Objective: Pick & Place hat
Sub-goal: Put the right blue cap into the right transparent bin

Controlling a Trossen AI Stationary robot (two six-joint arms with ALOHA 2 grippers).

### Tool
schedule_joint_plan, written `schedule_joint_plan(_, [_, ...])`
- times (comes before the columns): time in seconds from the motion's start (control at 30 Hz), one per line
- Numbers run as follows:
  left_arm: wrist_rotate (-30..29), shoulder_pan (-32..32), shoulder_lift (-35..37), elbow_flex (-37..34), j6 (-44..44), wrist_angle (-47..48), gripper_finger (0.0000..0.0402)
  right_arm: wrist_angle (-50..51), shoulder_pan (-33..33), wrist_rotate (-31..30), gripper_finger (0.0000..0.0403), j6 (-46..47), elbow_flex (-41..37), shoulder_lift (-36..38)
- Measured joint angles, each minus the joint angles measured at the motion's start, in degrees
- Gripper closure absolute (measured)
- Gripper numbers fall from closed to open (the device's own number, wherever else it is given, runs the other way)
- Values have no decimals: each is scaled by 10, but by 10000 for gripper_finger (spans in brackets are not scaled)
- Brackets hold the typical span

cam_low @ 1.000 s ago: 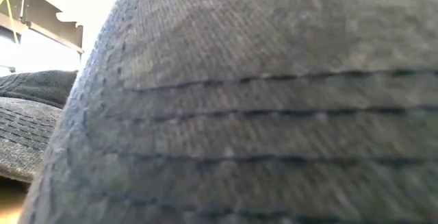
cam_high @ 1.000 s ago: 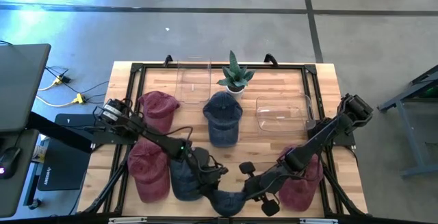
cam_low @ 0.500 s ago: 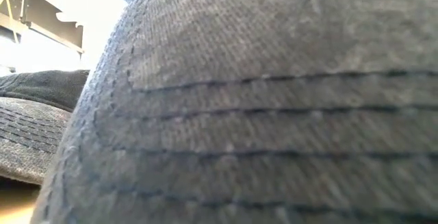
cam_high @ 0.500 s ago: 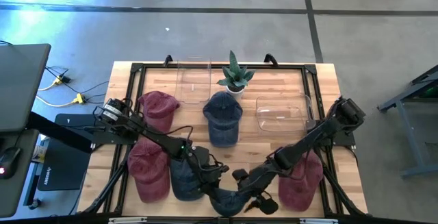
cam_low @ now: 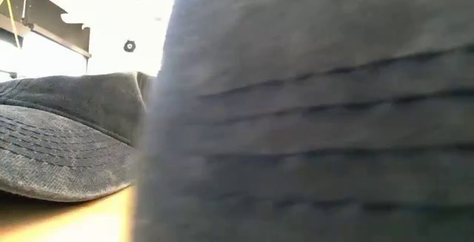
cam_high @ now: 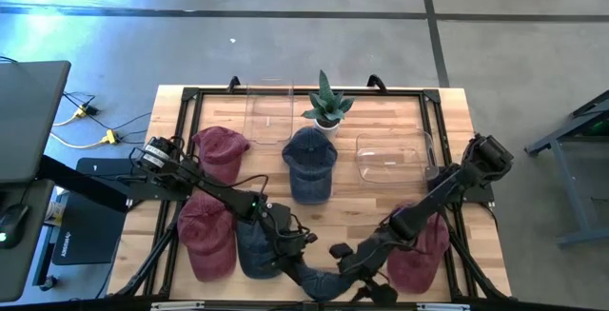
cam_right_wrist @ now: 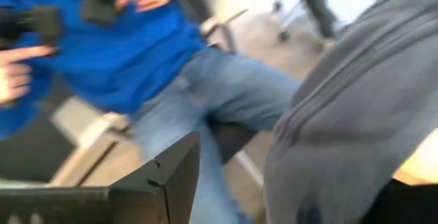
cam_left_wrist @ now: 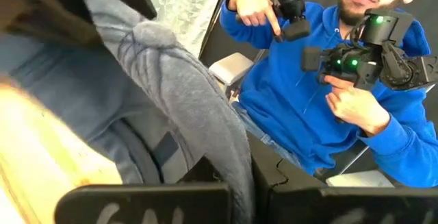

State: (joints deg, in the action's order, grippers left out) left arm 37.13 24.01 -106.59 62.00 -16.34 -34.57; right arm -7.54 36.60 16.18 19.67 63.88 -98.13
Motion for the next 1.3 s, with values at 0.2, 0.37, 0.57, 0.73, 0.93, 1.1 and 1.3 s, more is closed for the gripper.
schedule_joint_plan(0.2, [-1, 0, 0, 0, -4, -2, 396, 6, -8, -60, 207, -19, 0, 0])
schedule_joint_plan(0.37, [-2, 0, 0, 0, -4, -23, 342, 8, -10, -93, 233, -21, 0, 0])
schedule_joint_plan(0.57, [-25, 0, 0, 0, -4, -18, 244, 8, -9, -96, 314, -19, 0, 0])
schedule_joint_plan(0.73, [-14, 0, 0, 0, 1, 16, 212, 8, -4, -84, 391, -20, 0, 0])
schedule_joint_plan(0.93, [38, 21, 0, 0, 9, 15, 238, 9, 15, -94, 380, -17, 0, 5])
schedule_joint_plan(1.1, [22, 27, 0, 0, 41, 6, 267, 8, 18, -98, 391, -17, 0, 10])
schedule_joint_plan(1.3, [10, 22, 0, 0, 39, -31, 275, 7, 13, -98, 389, -17, 0, 10])
